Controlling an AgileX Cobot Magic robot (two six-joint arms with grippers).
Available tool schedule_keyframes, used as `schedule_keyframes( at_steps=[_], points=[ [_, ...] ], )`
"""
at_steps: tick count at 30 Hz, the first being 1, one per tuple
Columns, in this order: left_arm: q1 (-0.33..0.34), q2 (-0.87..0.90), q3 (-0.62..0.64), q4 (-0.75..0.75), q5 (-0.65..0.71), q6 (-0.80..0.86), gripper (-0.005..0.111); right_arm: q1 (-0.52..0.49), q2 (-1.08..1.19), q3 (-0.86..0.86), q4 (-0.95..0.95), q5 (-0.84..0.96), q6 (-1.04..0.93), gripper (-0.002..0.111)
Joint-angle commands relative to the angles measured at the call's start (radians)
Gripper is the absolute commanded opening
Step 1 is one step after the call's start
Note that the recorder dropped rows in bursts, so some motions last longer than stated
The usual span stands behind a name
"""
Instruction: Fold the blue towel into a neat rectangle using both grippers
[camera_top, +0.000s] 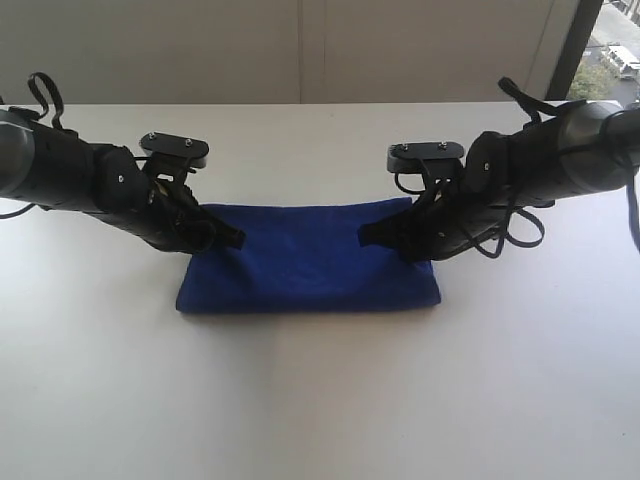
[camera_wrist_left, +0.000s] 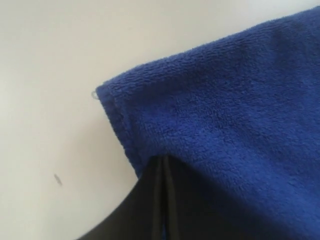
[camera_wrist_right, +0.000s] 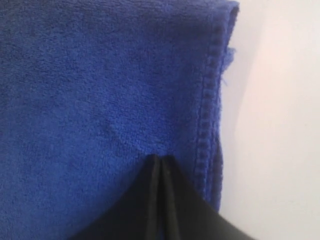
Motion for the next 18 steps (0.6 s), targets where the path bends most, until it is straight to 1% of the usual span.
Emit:
schedule_keyframes(
  at_steps=[1, 10, 18],
  points=[
    [0.017, 0.018, 0.004, -0.002, 0.017, 0.000, 0.000, -0.006, 0.004, 0.002, -0.023, 0.053, 0.040, 0.000],
    [0.024, 0.018, 0.004, -0.002, 0.023, 0.000, 0.000, -0.006, 0.004, 0.002, -0.022, 0.025, 0.040, 0.000],
    [0.026, -0.020, 0.004, -0.002, 0.085, 0.000, 0.000, -0.006, 0.002, 0.002, -0.022, -0.010, 0.040, 0.000]
  ],
)
